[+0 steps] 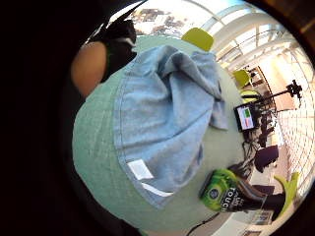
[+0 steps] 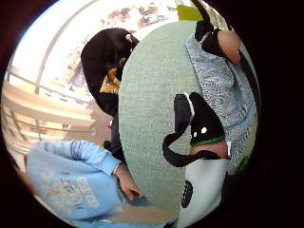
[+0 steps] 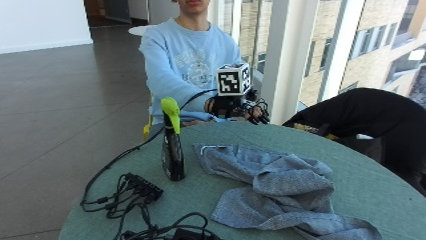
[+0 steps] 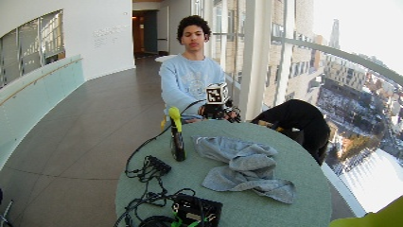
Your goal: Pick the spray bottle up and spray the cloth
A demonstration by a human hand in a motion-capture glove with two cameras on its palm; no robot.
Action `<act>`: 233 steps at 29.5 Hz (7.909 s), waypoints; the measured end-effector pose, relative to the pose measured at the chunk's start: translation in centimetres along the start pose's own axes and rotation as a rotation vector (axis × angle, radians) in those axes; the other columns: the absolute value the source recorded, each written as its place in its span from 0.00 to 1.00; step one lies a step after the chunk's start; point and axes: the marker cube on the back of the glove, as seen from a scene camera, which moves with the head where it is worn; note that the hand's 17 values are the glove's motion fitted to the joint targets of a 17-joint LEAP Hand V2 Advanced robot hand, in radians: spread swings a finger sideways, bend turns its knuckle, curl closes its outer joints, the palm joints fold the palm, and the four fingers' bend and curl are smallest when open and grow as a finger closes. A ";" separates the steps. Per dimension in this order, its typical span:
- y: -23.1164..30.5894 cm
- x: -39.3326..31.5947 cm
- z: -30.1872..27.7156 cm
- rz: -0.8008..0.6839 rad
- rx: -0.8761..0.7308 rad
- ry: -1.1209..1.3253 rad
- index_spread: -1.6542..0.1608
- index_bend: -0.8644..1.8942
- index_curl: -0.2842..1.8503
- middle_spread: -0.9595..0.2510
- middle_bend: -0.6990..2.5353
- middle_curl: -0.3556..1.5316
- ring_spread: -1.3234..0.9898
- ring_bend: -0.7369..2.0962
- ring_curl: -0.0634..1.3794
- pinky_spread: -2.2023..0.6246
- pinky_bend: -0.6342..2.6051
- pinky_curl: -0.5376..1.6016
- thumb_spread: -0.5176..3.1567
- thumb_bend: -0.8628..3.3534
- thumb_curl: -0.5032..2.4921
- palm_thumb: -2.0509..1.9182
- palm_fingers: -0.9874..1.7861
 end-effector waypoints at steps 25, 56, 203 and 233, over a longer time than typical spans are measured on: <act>0.0 1.8 0.3 0.193 -0.137 0.015 0.68 0.37 0.26 0.71 0.32 0.33 0.54 0.32 0.17 0.86 0.27 0.37 0.45 0.26 0.24 0.65 0.52; 26.4 10.3 -3.5 0.554 0.375 -0.815 0.66 0.37 0.25 0.74 0.29 0.36 0.57 0.35 0.22 0.87 0.29 0.40 0.44 0.21 0.26 0.67 0.51; -6.1 2.6 -3.9 0.368 0.245 -0.938 0.76 0.35 0.22 0.72 0.31 0.43 0.54 0.42 0.30 0.83 0.30 0.42 0.41 0.20 0.35 0.76 0.71; -14.1 -9.2 6.3 0.253 0.234 -1.075 0.75 0.35 0.25 0.71 0.29 0.42 0.53 0.38 0.29 0.83 0.28 0.42 0.43 0.20 0.35 0.76 0.69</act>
